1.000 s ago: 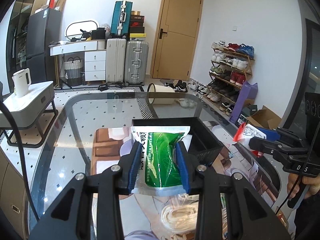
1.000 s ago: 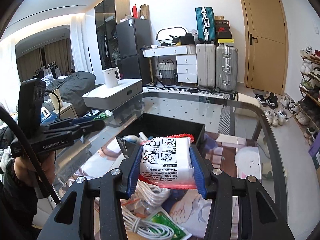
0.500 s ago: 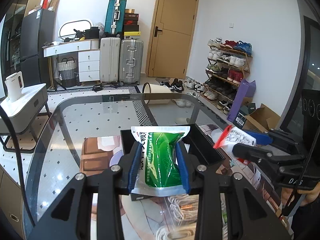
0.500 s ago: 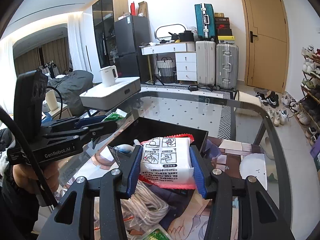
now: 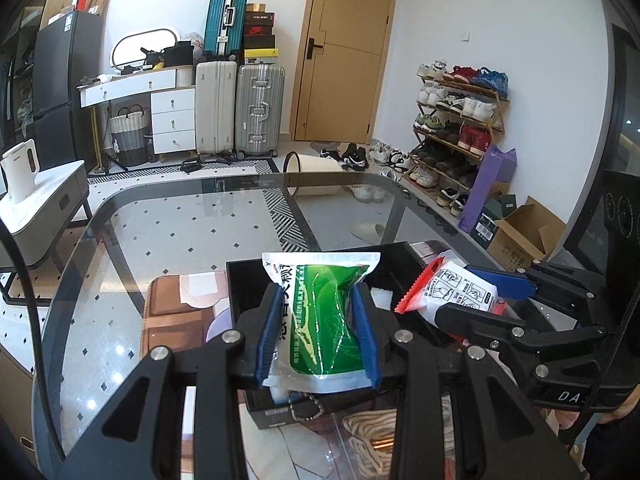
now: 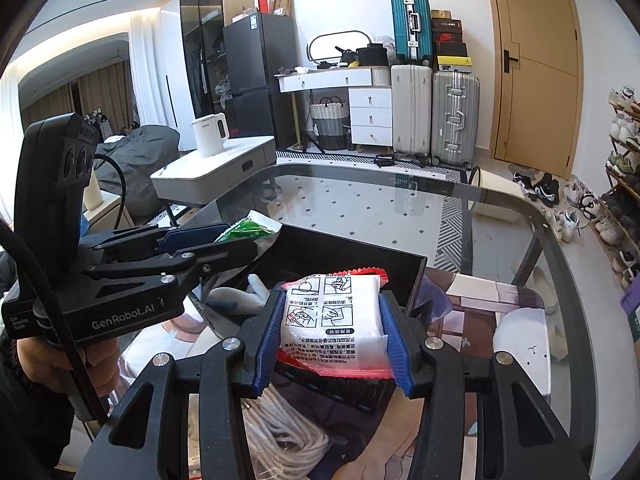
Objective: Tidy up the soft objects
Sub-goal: 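Open both grippers to drop the sachet and packet into the box, then withdraw both grippers from the box toward the coiled white cables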
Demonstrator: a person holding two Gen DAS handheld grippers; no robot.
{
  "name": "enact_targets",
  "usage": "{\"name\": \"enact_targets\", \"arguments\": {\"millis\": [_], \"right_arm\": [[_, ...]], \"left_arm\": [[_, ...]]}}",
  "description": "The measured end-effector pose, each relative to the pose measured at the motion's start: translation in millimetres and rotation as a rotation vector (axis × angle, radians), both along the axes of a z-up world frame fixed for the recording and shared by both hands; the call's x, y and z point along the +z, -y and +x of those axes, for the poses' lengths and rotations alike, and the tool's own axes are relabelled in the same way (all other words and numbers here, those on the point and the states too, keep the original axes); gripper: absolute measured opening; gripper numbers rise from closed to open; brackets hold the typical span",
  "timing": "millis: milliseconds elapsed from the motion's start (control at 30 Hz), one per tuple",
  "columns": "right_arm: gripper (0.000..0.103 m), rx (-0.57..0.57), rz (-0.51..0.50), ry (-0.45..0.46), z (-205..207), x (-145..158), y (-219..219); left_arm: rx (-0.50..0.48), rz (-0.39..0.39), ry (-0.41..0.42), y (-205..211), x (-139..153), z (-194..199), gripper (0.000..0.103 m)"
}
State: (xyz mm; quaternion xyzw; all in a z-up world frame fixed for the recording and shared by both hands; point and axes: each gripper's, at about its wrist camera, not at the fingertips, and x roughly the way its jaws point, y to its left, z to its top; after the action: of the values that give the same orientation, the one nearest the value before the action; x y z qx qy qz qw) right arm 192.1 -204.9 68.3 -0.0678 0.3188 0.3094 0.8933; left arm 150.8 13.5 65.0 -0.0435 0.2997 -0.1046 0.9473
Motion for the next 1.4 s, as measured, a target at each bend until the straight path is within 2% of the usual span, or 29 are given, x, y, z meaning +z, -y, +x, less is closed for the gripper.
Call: {"name": "enact_targets", "arguments": {"millis": [667, 767, 800, 867, 967, 1033, 1133, 1200, 1400], "right_arm": [[0.047, 0.024, -0.075, -0.003, 35, -24, -20], [0.054, 0.031, -0.078, 0.021, 33, -22, -19], [0.058, 0.029, -0.081, 0.025, 32, -22, -18], [0.077, 0.021, -0.074, 0.032, 29, -18, -13], [0.093, 0.008, -0.05, 0.036, 22, -12, -3], [0.097, 0.0, -0.046, 0.037, 14, -8, 4], [0.099, 0.002, -0.039, 0.031, 3, -3, 10], [0.102, -0.004, -0.033, 0.027, -5, -1, 16], [0.102, -0.024, -0.006, 0.001, -28, -3, 34]], "left_arm": [[-0.004, 0.067, -0.038, 12, -20, 25, 0.035], [0.001, 0.063, -0.052, 14, -20, 27, 0.042], [0.003, 0.056, -0.053, 13, -20, 27, 0.047], [0.002, 0.033, -0.054, 10, -18, 25, 0.059], [0.007, 0.034, -0.041, 7, -13, 17, 0.07], [0.031, 0.048, -0.024, 6, -9, 9, 0.096], [0.055, 0.042, 0.009, 2, -3, -5, 0.103], [0.058, 0.043, 0.011, -2, -1, -10, 0.103], [0.067, 0.021, 0.018, -9, 2, -32, 0.103]]}}
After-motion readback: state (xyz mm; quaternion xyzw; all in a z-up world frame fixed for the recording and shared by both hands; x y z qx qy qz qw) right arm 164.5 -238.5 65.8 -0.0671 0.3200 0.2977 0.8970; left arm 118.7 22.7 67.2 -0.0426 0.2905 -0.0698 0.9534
